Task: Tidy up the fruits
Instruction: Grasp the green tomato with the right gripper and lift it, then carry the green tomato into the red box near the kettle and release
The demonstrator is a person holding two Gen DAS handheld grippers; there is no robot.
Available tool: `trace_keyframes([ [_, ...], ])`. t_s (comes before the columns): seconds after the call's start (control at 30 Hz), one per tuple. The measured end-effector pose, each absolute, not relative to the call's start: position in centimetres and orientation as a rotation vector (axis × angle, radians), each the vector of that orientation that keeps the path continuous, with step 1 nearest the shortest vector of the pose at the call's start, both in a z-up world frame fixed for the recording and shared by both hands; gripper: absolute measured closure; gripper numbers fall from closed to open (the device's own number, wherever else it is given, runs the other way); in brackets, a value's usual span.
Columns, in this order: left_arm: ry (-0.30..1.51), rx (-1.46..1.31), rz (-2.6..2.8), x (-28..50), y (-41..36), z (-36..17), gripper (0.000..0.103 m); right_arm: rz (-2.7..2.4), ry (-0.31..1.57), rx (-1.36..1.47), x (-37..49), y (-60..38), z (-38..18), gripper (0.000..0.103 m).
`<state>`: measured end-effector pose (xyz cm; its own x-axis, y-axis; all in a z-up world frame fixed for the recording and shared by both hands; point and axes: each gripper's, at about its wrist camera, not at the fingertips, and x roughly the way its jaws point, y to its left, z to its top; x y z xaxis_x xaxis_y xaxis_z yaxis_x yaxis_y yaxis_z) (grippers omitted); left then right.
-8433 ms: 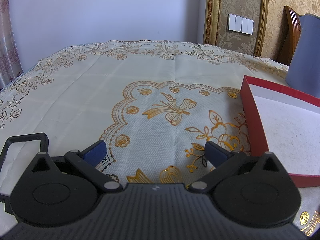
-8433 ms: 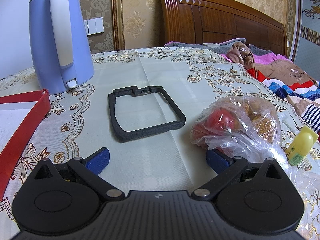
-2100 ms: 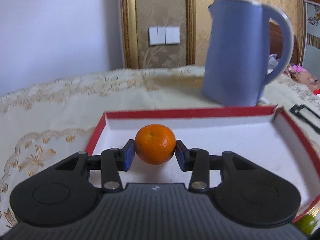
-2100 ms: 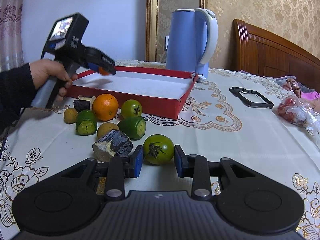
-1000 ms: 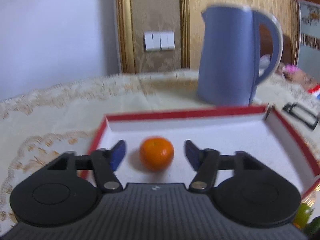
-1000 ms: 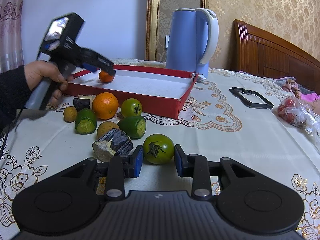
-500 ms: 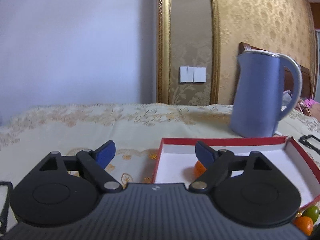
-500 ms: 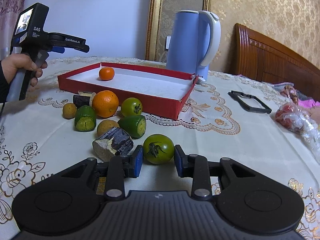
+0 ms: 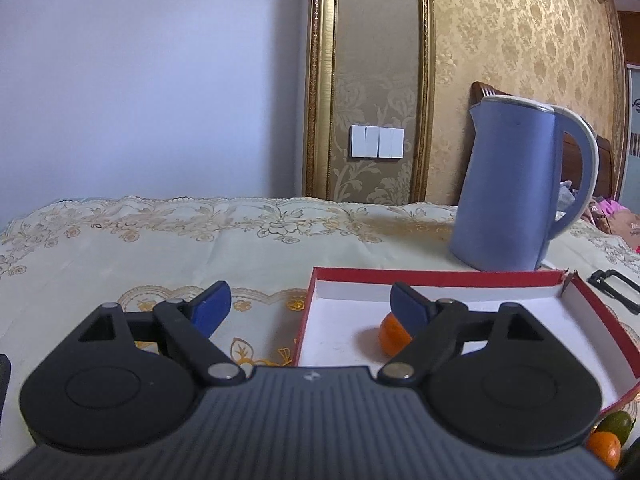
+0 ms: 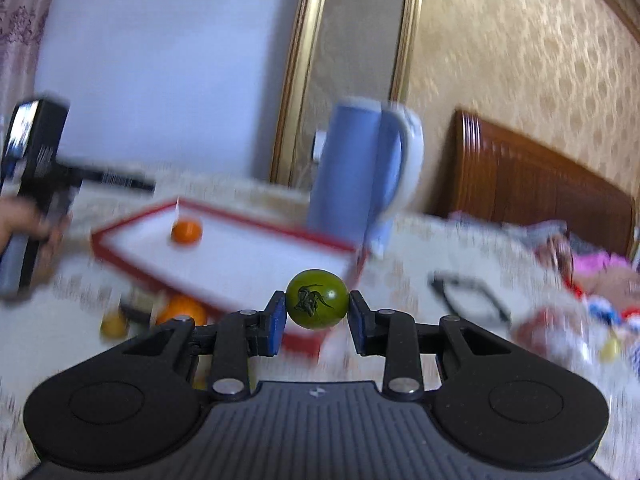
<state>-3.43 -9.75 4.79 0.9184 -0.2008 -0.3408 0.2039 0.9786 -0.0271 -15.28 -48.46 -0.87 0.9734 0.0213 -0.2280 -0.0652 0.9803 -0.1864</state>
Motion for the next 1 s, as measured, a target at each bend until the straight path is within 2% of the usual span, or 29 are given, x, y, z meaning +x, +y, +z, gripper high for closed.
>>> trace_keyframes([
  [0.27, 0.373, 0.004, -0.205, -3.0, -9.7, 4.3, 0.018, 0.076, 0.224, -0.238, -4.0, -46.8, 1.6, 0.071],
  [0.5, 0.391, 0.012, -0.209, -2.8, -9.8, 4.0, 0.018, 0.089, 0.355, -0.228, 2.6, -46.5, -1.1, 0.071],
  [0.67, 0.394, 0.017, -0.216, -2.8, -10.0, 3.9, 0.018, 0.082, 0.439, -0.223, 4.9, -46.4, -3.3, 0.071],
  [1.0, 0.405, 0.022, -0.229, -2.8, -10.3, 3.7, 0.018, 0.056, 0.582, -0.148, 6.5, -48.8, -3.5, 0.071],
])
